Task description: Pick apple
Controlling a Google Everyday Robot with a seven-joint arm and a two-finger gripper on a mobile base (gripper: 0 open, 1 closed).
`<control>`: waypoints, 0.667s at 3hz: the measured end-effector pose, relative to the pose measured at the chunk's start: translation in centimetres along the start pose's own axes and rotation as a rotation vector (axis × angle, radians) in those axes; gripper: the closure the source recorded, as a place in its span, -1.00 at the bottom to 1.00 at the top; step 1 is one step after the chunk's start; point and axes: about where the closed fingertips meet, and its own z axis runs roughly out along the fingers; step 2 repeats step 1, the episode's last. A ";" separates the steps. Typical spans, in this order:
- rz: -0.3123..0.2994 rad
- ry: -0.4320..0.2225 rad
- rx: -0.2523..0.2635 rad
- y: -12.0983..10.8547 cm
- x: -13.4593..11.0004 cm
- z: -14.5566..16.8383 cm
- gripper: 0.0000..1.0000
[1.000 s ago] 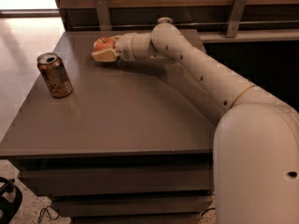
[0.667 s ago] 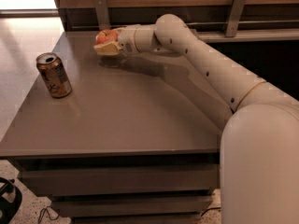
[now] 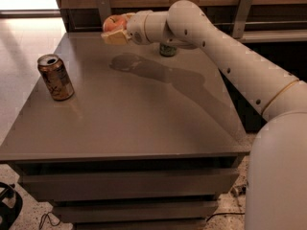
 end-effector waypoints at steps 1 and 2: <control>-0.029 -0.016 0.023 -0.6 -1.4 -1.3 1.00; -0.029 -0.016 0.023 -0.6 -1.4 -1.3 1.00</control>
Offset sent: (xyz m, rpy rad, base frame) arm 0.0000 0.0000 0.0000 0.0000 0.0000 0.0000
